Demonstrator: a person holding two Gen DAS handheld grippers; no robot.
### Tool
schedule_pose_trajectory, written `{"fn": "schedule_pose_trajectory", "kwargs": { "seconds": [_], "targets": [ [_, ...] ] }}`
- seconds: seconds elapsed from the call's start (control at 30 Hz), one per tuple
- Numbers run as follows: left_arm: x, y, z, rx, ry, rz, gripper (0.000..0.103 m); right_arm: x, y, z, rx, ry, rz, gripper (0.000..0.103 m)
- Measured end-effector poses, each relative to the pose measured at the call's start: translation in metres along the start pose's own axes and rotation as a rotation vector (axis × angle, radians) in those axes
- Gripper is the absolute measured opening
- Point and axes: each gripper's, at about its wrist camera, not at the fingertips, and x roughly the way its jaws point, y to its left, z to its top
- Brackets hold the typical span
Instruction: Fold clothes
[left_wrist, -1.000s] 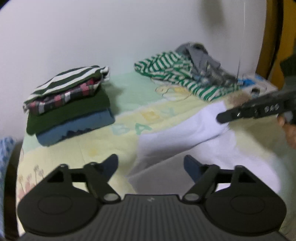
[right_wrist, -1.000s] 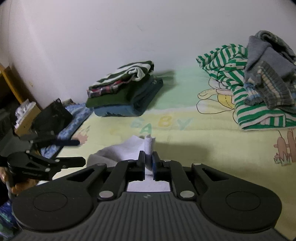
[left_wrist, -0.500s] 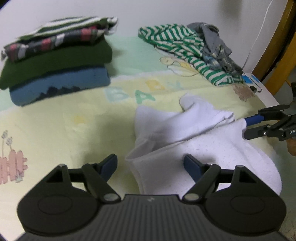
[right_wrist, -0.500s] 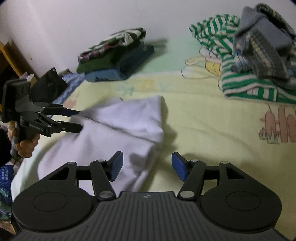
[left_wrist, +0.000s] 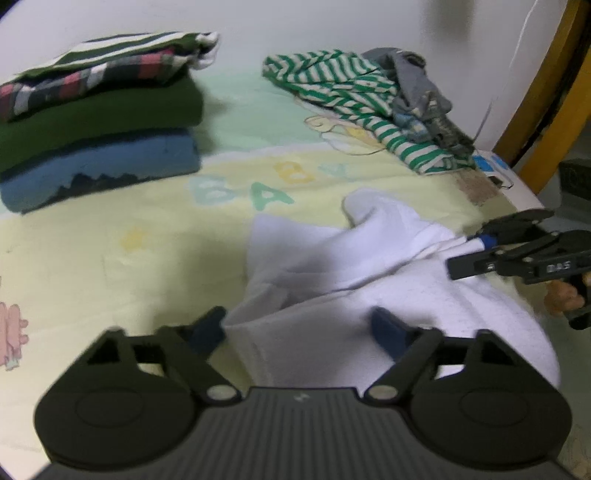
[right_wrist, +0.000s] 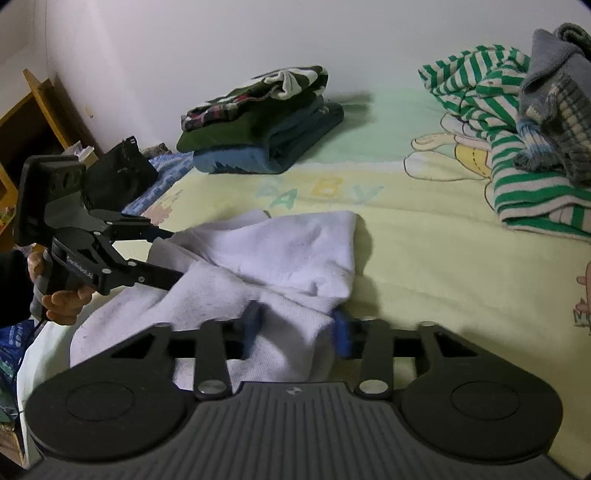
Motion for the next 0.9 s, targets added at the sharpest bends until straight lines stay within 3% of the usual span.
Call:
{"fn": "schedule_pose_trajectory", "kwargs": {
  "seconds": [0.13, 0.23, 0.37, 0.47, 0.63, 0.67, 0.77, 0.9],
  "targets": [
    [-0.003, -0.011, -0.002, 0.020, -0.022, 0.025, 0.050, -0.006, 0.002, 0.005, 0.034, 0.005, 0.017, 0.017],
    [-0.010, -0.014, 0.004, 0.014, -0.040, 0.048, 0.016, -0.011, 0.005, 0.011, 0.055, 0.001, 0.024, 0.014],
    [-0.037, -0.022, 0.015, 0.023, -0.103, 0.061, 0.014, -0.025, 0.012, 0.022, 0.080, -0.025, 0.045, 0.013],
    [-0.071, -0.028, 0.027, 0.021, -0.193, 0.064, 0.013, -0.047, 0.024, 0.035, 0.080, -0.081, 0.061, 0.013],
    [-0.128, -0.040, 0.036, 0.024, -0.346, 0.084, 0.012, -0.092, 0.061, 0.057, -0.016, -0.200, 0.051, 0.013],
    [-0.137, -0.043, 0.033, 0.032, -0.367, 0.089, 0.007, -0.101, 0.070, 0.059, -0.048, -0.219, 0.044, 0.013],
    [-0.151, -0.055, 0.010, 0.056, -0.362, 0.091, 0.005, -0.122, 0.102, 0.054, -0.190, -0.239, -0.006, 0.013],
    [-0.163, -0.071, -0.027, 0.085, -0.329, 0.082, 0.005, -0.132, 0.139, 0.012, -0.359, -0.182, -0.075, 0.013]
  ]
}}
